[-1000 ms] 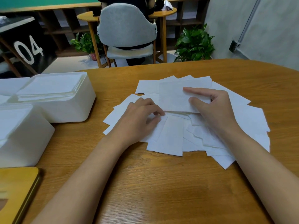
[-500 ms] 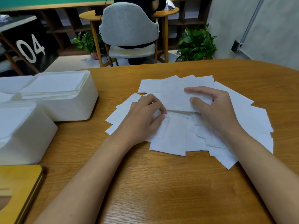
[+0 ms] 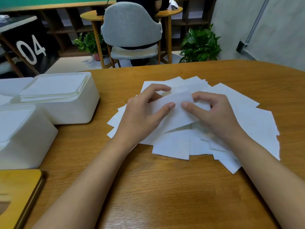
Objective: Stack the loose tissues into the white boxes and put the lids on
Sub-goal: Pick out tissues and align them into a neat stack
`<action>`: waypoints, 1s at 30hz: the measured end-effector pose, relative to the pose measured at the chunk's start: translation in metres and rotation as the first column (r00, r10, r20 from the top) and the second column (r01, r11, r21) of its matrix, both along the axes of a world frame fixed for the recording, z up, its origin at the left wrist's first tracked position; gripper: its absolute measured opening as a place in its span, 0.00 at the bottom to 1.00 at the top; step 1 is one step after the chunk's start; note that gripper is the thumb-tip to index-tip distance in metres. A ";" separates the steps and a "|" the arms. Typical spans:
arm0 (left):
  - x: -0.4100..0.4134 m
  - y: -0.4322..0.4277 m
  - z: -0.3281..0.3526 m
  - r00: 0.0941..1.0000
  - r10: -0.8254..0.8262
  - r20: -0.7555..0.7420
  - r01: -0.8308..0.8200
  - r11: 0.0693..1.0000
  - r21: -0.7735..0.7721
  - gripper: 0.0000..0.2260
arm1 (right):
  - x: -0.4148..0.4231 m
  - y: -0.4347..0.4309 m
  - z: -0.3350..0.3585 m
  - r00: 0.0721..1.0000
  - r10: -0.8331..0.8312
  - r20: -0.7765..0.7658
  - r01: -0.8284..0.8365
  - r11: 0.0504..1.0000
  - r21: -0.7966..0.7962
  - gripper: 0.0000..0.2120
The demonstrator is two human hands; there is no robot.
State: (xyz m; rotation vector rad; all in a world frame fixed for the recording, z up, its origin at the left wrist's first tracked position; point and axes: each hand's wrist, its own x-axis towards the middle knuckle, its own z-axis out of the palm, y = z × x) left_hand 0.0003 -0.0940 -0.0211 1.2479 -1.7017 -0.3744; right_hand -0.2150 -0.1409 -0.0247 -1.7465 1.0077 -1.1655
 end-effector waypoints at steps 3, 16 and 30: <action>0.009 0.000 0.006 0.996 -0.004 -0.093 0.011 0.997 0.071 0.15 | -0.003 0.000 0.005 0.996 0.018 0.090 -0.026 0.996 0.090 0.04; 0.007 -0.001 0.006 0.988 -0.015 -0.154 0.036 0.990 0.135 0.17 | 0.003 0.005 0.001 0.979 0.178 -0.101 -0.181 0.983 -0.026 0.34; 0.004 -0.007 -0.012 0.985 0.159 0.061 -0.162 0.985 0.052 0.21 | -0.006 -0.004 -0.003 0.997 -0.020 -0.070 0.020 1.000 -0.001 0.14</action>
